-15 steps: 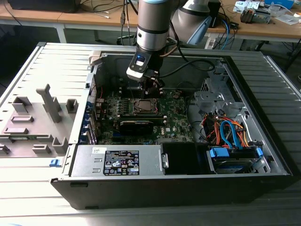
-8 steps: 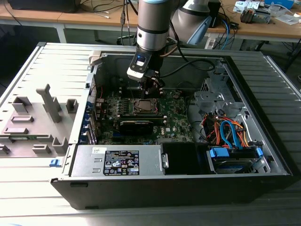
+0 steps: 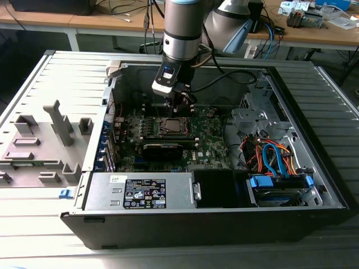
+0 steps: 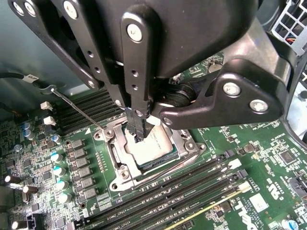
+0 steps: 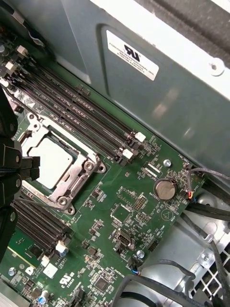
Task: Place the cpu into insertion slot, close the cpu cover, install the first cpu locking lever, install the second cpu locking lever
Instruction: 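Install the first cpu locking lever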
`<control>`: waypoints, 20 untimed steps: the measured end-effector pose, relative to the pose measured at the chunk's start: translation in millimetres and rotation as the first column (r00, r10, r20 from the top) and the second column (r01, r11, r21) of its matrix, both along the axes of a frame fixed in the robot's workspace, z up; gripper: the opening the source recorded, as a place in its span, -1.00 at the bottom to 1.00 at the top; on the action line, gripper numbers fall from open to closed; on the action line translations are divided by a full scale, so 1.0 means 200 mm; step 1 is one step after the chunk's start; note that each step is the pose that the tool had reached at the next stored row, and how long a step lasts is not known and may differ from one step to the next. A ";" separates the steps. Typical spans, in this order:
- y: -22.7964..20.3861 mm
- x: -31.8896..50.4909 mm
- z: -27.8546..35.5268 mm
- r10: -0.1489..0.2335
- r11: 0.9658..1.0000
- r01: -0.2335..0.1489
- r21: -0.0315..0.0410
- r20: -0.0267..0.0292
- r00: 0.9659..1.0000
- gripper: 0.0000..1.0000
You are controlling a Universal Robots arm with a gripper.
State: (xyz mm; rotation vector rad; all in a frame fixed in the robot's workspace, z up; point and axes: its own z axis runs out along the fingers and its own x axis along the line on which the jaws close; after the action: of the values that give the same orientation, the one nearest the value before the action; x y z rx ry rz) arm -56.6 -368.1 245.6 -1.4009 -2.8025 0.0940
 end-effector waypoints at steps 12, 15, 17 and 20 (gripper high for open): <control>0.000 0.000 0.000 0.020 1.000 -0.020 0.000 0.000 1.000 -0.77; 0.000 0.000 0.000 0.025 1.000 -0.025 0.000 0.000 1.000 -0.77; 0.000 0.000 0.000 0.030 1.000 -0.030 0.000 0.000 1.000 -0.77; 0.000 0.000 0.000 0.035 0.999 -0.035 0.000 0.000 0.999 -0.77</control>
State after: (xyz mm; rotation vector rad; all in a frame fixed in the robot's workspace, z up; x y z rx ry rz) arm -56.6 -368.1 245.6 -1.3524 -2.8274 0.0942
